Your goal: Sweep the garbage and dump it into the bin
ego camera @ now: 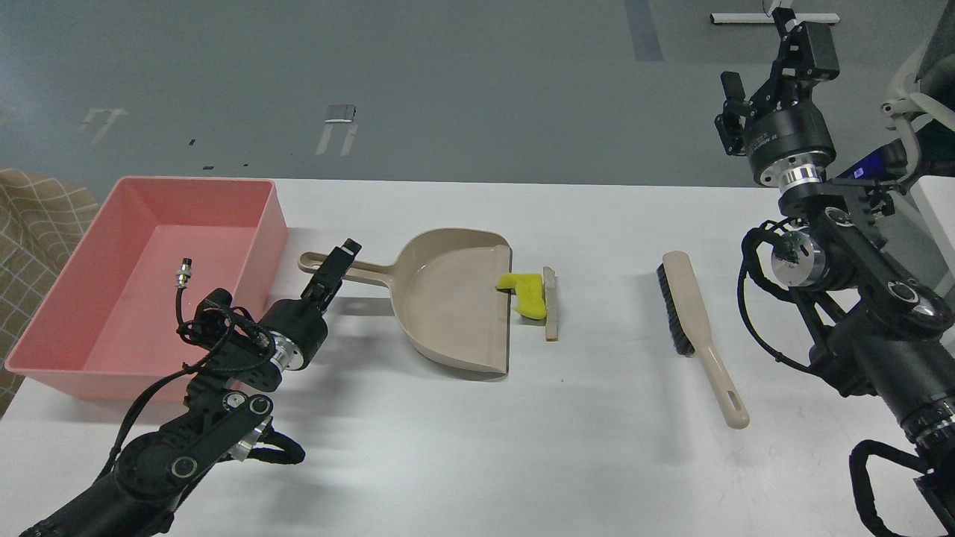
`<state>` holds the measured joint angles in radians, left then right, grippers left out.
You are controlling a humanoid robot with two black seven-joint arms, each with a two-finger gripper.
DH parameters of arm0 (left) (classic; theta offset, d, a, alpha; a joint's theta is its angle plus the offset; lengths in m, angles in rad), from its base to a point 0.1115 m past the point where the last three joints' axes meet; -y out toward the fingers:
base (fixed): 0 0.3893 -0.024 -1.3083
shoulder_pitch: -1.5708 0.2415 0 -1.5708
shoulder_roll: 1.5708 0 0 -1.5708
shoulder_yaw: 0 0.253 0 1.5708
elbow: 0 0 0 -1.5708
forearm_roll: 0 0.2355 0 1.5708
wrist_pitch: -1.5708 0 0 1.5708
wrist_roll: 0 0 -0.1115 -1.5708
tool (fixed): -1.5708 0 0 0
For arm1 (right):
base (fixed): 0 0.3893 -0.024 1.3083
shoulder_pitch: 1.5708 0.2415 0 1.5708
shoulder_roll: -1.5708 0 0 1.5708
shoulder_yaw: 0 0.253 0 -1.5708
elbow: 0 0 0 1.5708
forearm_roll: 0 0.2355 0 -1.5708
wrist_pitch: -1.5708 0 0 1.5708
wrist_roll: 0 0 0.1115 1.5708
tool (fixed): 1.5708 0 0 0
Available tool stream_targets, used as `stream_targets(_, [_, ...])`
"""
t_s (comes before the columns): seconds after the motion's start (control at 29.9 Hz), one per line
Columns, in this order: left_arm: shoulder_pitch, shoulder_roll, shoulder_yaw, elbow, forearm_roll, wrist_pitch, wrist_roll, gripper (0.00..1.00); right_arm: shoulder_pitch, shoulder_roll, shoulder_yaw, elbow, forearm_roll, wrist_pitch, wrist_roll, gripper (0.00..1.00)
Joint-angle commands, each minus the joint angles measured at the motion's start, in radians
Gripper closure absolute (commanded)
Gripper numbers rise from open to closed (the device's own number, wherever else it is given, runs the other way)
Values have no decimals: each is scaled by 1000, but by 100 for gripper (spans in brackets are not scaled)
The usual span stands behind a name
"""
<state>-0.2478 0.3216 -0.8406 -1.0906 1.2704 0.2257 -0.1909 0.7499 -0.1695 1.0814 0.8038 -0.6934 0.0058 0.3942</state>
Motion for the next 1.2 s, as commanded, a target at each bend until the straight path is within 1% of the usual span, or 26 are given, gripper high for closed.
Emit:
stream_targets(0.0, [-8,-9,-2,6,-14,0,-1,6,-1,-1,0,0,0,0,0,0])
stream_targets(0.07, [-10,-10,-2,6,-34,-2,-1,17,-1,-1,0,0,0,0,0,0])
stream_targets(0.1, [-11,-9,0,6,-43,-2,-1,30,-1,-1,2,0,0,0,0,0])
stream_targets(0.17, [-14,-9,0,6,-46,-3,-1,46,-1,-1,2,0,0,0,0,0])
stream_targets(0.2, [-16,-9,2,6,-46,-5,-1,64,-1,-1,2,0,0,0,0,0])
stream_targets(0.23, [-16,-9,2,6,-46,-5,1,73,0,-1,2,0,0,0,0,0])
stream_targets(0.27, [-16,-9,2,6,-46,-6,2,89,0,-2,2,0,0,-1,0,0])
stream_targets(0.3, [-18,-9,3,6,-46,-8,5,100,0,-2,2,0,0,0,0,0])
stream_targets(0.74, [-30,-10,-2,-8,-46,-2,-1,100,2,-8,2,0,0,0,0,0])
stream_targets(0.9, [-33,-9,-2,-11,-45,-2,-1,100,5,-68,2,15,3,0,0,0])
stream_targets(0.97, [-34,-10,-2,-11,-45,-2,1,100,-4,-169,-35,58,-1,19,-6,0])
stream_targets(1.0, [-34,-10,-2,-11,-45,-2,1,100,-4,-169,-35,58,-2,19,-6,0])
stream_targets(1.1, [-34,-12,-2,-11,-45,0,1,100,9,-377,-266,223,-8,52,-15,0])
stream_targets(1.14, [-34,-12,0,-11,-45,0,1,100,12,-419,-302,256,-11,60,-20,0])
stream_targets(1.17, [-34,-12,-2,-11,-45,0,1,100,25,-500,-364,320,-12,72,-29,1])
